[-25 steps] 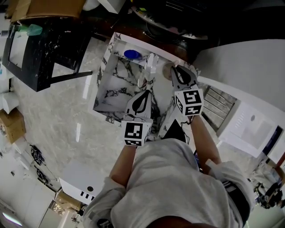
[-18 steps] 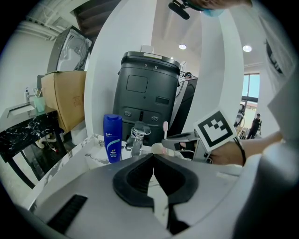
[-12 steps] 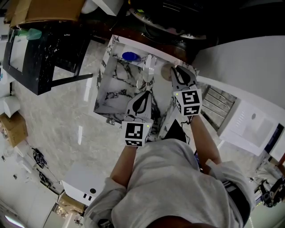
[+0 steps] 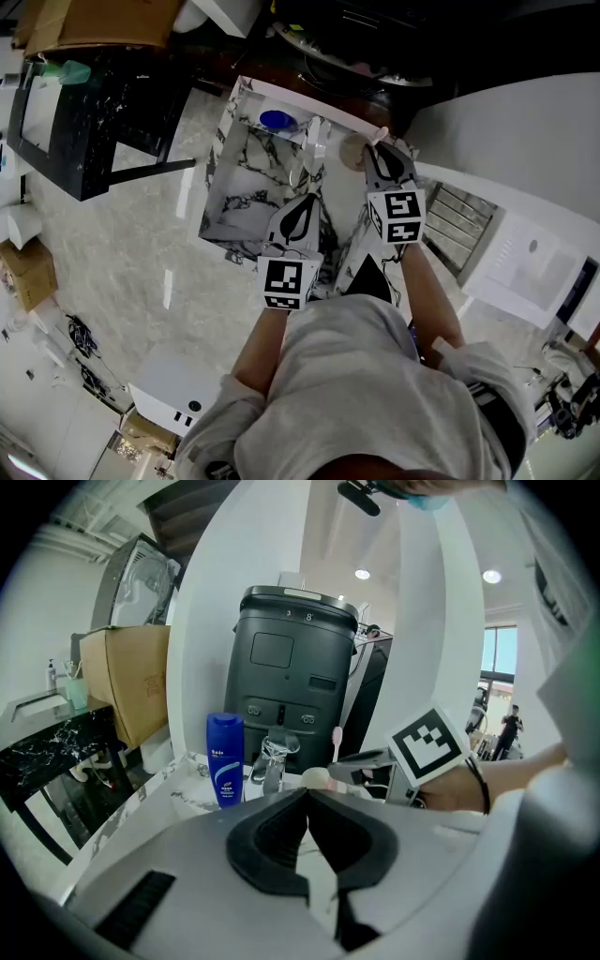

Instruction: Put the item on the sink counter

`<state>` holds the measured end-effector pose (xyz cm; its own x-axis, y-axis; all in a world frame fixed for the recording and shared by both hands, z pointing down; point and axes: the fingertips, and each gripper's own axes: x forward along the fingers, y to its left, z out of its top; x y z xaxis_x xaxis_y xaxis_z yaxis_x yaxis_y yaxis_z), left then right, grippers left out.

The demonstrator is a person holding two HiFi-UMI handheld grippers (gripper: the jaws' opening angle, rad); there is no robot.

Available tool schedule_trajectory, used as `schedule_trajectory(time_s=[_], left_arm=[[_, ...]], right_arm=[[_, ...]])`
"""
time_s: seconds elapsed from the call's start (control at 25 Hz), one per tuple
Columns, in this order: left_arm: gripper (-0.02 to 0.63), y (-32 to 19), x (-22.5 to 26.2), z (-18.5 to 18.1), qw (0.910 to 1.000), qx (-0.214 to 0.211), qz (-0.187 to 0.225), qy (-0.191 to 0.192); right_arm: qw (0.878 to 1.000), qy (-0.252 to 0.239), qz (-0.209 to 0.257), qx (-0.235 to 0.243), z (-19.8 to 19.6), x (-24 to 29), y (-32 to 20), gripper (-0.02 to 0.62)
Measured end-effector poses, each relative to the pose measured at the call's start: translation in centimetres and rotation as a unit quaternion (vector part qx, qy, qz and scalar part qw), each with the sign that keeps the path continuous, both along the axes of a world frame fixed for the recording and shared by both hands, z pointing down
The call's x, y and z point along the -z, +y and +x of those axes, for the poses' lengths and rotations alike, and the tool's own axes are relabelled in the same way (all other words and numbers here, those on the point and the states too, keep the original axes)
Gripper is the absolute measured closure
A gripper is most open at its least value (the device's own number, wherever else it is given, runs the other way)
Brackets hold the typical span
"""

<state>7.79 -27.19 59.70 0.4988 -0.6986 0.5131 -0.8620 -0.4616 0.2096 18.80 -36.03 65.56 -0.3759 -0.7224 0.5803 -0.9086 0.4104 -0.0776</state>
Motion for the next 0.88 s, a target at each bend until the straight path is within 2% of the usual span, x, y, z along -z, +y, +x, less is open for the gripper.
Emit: schedule_trajectory(time_s=[0.2, 0.36, 0.88], left_arm=[[0.595, 0.3, 0.2, -0.3, 1.0, -0.002, 0.002, -0.001], [0.595, 0.4, 0.9, -0.5, 0.9999, -0.006, 0.009, 0.002], [0.595, 1.0, 2.5, -0.9, 0.9984, -0.042, 0.028, 0.025]], right_arm=[[1.0, 0.0, -0.011, -0.009, 0.2, -0.4, 0.3, 0.549], [1.0, -0.004, -0.019, -0.017, 0.3, -0.5, 0.7, 0.52], [0.998, -0.008, -0.006, -0.056, 0.2, 2.5, 3.7, 0.518]])
